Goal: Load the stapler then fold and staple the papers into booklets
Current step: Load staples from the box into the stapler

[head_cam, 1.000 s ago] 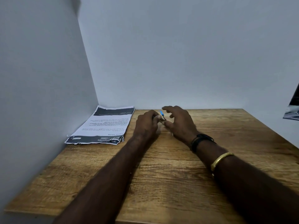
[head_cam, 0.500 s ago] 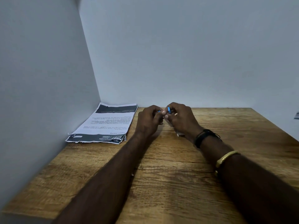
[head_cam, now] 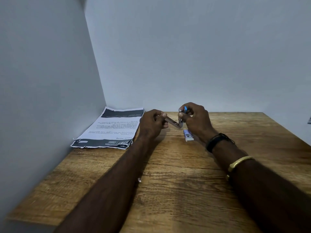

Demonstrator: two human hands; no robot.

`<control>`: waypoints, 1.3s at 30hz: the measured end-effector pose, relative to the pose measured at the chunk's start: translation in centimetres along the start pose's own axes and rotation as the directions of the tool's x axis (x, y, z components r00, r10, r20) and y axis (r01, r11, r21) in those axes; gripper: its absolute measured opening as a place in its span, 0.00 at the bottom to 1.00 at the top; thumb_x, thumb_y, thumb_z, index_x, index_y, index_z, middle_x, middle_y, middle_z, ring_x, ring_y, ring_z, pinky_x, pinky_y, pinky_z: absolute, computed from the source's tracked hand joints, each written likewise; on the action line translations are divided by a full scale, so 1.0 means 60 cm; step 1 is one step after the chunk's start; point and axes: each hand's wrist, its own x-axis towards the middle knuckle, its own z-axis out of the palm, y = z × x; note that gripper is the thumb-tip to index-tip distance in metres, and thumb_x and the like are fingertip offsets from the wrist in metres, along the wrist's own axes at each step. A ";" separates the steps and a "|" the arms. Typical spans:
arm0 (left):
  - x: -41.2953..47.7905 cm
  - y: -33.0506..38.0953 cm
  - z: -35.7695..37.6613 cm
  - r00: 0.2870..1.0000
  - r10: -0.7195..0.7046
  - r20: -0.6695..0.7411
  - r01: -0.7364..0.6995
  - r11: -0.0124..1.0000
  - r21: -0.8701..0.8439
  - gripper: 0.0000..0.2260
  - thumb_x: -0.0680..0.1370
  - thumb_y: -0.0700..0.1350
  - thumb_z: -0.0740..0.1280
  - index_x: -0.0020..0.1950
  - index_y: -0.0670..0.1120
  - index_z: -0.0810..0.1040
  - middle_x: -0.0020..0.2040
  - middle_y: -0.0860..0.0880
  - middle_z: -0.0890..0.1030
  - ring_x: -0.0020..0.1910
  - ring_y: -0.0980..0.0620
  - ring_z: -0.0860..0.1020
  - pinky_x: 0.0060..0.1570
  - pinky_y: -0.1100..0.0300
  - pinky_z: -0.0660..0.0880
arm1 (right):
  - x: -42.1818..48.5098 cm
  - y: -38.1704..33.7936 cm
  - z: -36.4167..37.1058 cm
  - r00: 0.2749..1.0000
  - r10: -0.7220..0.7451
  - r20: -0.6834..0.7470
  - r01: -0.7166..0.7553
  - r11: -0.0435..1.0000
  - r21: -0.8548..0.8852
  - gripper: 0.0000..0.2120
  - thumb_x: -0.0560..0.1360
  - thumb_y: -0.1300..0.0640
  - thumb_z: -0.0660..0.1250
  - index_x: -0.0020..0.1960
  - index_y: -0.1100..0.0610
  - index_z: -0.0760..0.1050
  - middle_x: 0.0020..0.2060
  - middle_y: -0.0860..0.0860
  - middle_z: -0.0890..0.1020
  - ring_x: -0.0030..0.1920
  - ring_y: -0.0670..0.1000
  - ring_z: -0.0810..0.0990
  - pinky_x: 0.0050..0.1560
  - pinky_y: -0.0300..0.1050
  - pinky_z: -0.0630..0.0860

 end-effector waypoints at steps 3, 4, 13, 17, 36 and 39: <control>0.002 -0.005 -0.001 0.997 -0.072 -0.020 0.071 0.996 -0.045 0.04 0.81 0.42 0.69 0.48 0.42 0.80 0.40 0.42 0.84 0.37 0.49 0.85 0.42 0.56 0.84 | -0.004 0.006 0.001 0.998 0.070 0.007 -0.070 0.993 0.098 0.05 0.77 0.66 0.71 0.51 0.61 0.80 0.42 0.52 0.84 0.43 0.49 0.83 0.50 0.50 0.84; 0.003 -0.007 -0.003 0.993 -0.116 -0.037 0.113 0.991 -0.073 0.04 0.82 0.42 0.68 0.48 0.43 0.80 0.40 0.43 0.84 0.36 0.50 0.85 0.43 0.57 0.85 | -0.004 0.007 0.001 0.995 0.096 0.012 -0.097 0.982 0.159 0.06 0.77 0.67 0.70 0.53 0.61 0.79 0.43 0.54 0.84 0.45 0.51 0.84 0.50 0.50 0.84; 0.012 -0.015 -0.018 0.913 -0.387 -0.131 0.336 0.893 -0.298 0.06 0.84 0.39 0.63 0.55 0.39 0.79 0.37 0.43 0.82 0.32 0.51 0.81 0.39 0.57 0.85 | 0.004 0.028 -0.001 0.948 0.314 0.051 -0.295 0.805 0.514 0.08 0.78 0.73 0.66 0.54 0.63 0.79 0.54 0.60 0.81 0.50 0.54 0.86 0.45 0.41 0.84; 0.011 -0.022 -0.016 0.948 -0.233 -0.215 0.281 0.931 0.233 0.10 0.82 0.44 0.62 0.55 0.44 0.82 0.52 0.43 0.86 0.54 0.42 0.82 0.60 0.54 0.78 | 0.006 0.031 -0.001 0.898 0.429 0.093 -0.403 0.720 0.565 0.11 0.78 0.75 0.65 0.49 0.60 0.80 0.49 0.60 0.81 0.52 0.59 0.85 0.41 0.40 0.84; 0.027 0.053 0.075 0.969 -0.174 0.174 0.042 0.814 0.579 0.21 0.75 0.66 0.65 0.39 0.48 0.79 0.42 0.50 0.82 0.48 0.47 0.81 0.50 0.54 0.77 | 0.000 0.036 0.000 0.869 0.458 0.188 -0.477 0.671 0.568 0.10 0.78 0.75 0.65 0.49 0.63 0.81 0.47 0.62 0.85 0.44 0.56 0.89 0.44 0.46 0.85; 0.038 0.046 0.075 0.965 -0.216 0.151 0.103 0.836 0.539 0.20 0.72 0.62 0.70 0.33 0.46 0.76 0.32 0.50 0.76 0.39 0.47 0.77 0.39 0.59 0.70 | 0.001 0.036 -0.002 0.864 0.470 0.183 -0.486 0.680 0.549 0.10 0.77 0.75 0.66 0.47 0.62 0.81 0.49 0.63 0.84 0.46 0.58 0.88 0.44 0.47 0.85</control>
